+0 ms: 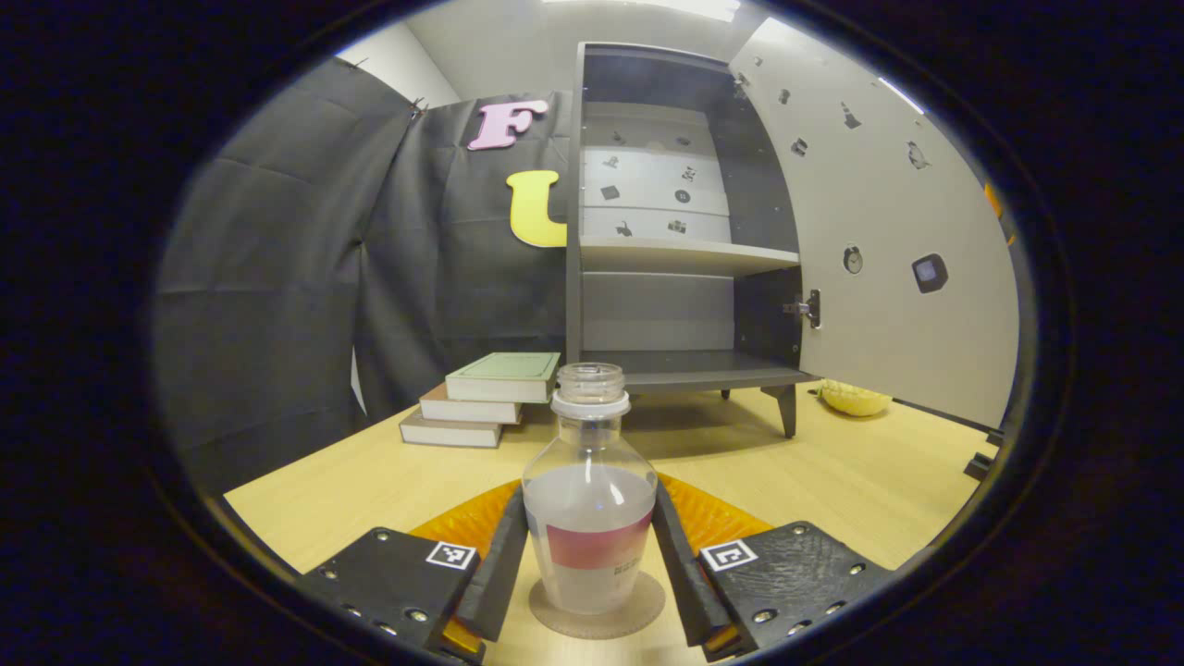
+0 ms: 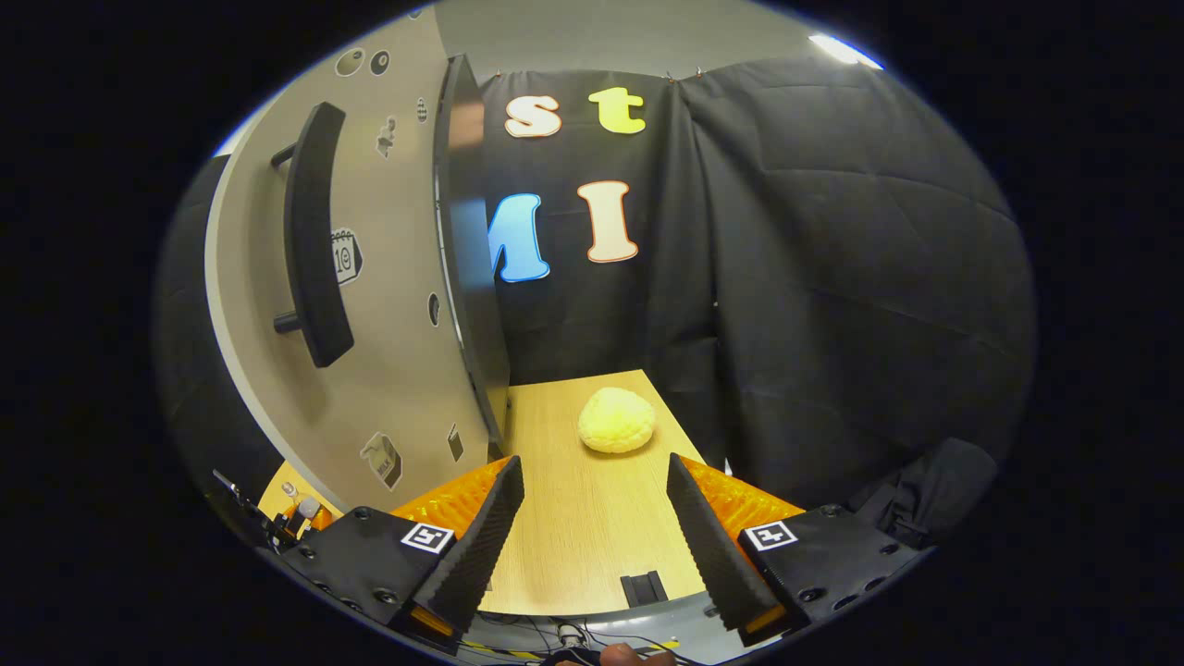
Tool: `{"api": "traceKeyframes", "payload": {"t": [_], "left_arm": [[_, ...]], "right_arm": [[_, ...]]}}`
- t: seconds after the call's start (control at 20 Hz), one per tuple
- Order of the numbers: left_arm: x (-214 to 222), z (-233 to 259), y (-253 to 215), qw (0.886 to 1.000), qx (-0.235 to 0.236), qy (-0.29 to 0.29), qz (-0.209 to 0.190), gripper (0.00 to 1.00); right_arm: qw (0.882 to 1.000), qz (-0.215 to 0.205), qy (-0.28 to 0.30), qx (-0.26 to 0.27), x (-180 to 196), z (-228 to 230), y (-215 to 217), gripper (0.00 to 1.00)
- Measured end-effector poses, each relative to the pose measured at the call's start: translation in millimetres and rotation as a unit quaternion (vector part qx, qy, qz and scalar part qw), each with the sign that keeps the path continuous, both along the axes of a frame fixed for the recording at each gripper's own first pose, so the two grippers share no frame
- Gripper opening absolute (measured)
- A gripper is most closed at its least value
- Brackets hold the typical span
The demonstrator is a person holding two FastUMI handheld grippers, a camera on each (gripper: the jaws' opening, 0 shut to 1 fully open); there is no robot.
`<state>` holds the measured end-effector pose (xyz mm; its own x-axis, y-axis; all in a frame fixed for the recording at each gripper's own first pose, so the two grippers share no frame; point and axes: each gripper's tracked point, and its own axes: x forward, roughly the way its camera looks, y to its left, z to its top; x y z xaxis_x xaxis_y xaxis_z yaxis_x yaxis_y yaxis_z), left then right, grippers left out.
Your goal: Open the cabinet door with the right hand, grasp the bottle in the cabinet with the left hand and place it on the coaster, then close the cabinet door with the right hand.
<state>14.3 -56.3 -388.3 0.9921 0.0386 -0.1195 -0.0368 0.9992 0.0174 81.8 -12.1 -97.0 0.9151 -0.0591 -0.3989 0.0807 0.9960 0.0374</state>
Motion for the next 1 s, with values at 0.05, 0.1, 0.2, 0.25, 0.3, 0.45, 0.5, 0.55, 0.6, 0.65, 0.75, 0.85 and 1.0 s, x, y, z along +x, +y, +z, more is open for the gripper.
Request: {"api": "traceKeyframes", "payload": {"t": [0.05, 0.1, 0.2, 0.25, 0.3, 0.45, 0.5, 0.55, 0.6, 0.65, 0.75, 0.85, 1.0], "left_arm": [[0, -1, -4, 1.0, -0.003, 0.008, -0.008, 0.77], [0, -5, -4, 1.0, -0.002, 0.017, -0.011, 0.72], [-1, 0, -2, 1.0, -0.012, 0.023, -0.011, 0.77], [-1, 6, 0, 1.0, -0.015, 0.023, -0.007, 0.82], [-1, 11, 2, 1.0, -0.017, 0.023, -0.006, 0.82], [-4, 38, 2, 1.0, -0.021, 0.015, -0.005, 0.84], [-5, 48, 0, 1.0, -0.025, 0.011, -0.01, 0.82], [-7, 60, 0, 1.0, -0.022, 0.008, -0.011, 0.84], [-9, 72, 0, 1.0, -0.018, 0.003, -0.012, 0.84], [-12, 87, -1, 1.0, -0.013, -0.003, -0.012, 0.82], [-19, 118, -3, 1.0, -0.008, -0.011, -0.009, 0.84], [-32, 151, -2, 1.0, -0.002, -0.015, 0.004, 0.84], [-55, 202, 0, 0.999, 0.011, -0.021, 0.043, 0.82]], "right_arm": [[1.0, 0.001, 0.001, -0.001, -2, -1, 1, 0.98], [1.0, 0.003, 0.004, 0.002, -3, -1, 3, 0.98], [1.0, 0.004, 0.003, 0.006, -6, 3, 6, 0.98], [1.0, 0.005, 0.002, 0.006, -9, 5, 6, 0.98], [1.0, 0.005, 0.0, 0.003, -10, 9, 5, 0.98], [1.0, 0.001, -0.004, 0.005, -16, 17, 1, 0.98], [1.0, -0.001, -0.006, 0.011, -18, 21, -1, 0.98], [1.0, -0.002, -0.01, 0.016, -18, 25, -2, 0.98], [1.0, -0.003, -0.014, 0.021, -18, 28, -3, 0.93], [1.0, -0.001, -0.018, 0.025, -18, 31, -3, 0.98], [0.999, 0.003, -0.033, 0.028, -14, 41, -6, 0.98], [0.998, 0.009, -0.044, 0.045, -6, 49, -5, 0.93], [0.996, 0.036, -0.061, 0.052, 9, 64, 2, 0.98]]}}
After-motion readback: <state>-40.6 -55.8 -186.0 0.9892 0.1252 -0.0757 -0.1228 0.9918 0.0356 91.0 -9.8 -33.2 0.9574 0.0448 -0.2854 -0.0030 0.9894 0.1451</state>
